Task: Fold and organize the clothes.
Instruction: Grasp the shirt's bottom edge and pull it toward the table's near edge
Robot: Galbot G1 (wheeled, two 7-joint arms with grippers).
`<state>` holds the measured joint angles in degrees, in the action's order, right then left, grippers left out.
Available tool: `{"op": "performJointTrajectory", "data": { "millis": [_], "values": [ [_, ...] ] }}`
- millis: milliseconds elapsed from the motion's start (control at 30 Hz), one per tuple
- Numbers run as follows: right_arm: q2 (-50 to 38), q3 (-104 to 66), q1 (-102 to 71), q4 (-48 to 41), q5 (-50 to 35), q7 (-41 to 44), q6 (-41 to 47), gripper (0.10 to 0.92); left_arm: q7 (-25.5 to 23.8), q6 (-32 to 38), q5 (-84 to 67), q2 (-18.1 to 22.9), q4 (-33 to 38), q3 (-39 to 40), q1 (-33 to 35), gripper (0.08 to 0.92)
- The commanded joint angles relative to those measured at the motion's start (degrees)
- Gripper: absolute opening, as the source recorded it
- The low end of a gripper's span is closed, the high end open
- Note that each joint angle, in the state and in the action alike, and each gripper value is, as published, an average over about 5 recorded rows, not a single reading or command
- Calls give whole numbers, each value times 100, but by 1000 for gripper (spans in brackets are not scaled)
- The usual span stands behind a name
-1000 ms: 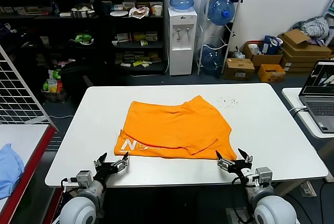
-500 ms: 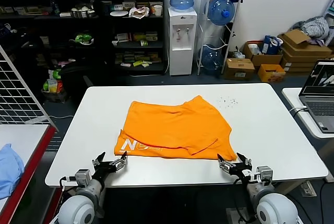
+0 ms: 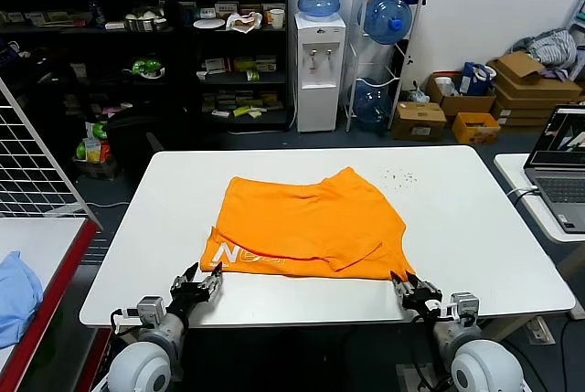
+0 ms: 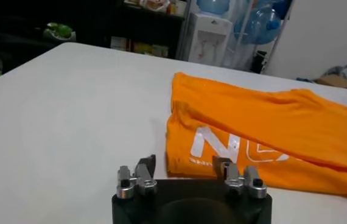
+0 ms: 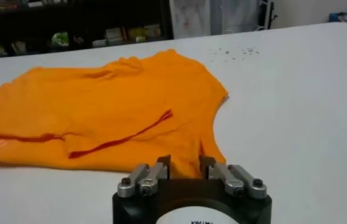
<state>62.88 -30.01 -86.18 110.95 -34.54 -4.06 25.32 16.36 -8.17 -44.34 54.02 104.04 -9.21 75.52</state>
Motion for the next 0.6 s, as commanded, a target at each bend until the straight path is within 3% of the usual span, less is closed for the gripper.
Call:
{"op": "performJointTrajectory", "data": {
  "millis": [33,200,500,600],
  "values": [
    [-9,-15,-16,54,-39,-32,-22,246,13,14,52,7,8,23,0,545],
    [-29,-38,-113,184,-63,-90,-117,130,30,82,160,-19,54,24,27,398],
    [-83,-187,-513,687,-249,-380,-107,122,179,149,248,-158,652,-153,407,139],
    [-87,-294,-740,894,-347,-517,-28,122,255,133,201,-236,1031,-309,792,94]
  ]
}}
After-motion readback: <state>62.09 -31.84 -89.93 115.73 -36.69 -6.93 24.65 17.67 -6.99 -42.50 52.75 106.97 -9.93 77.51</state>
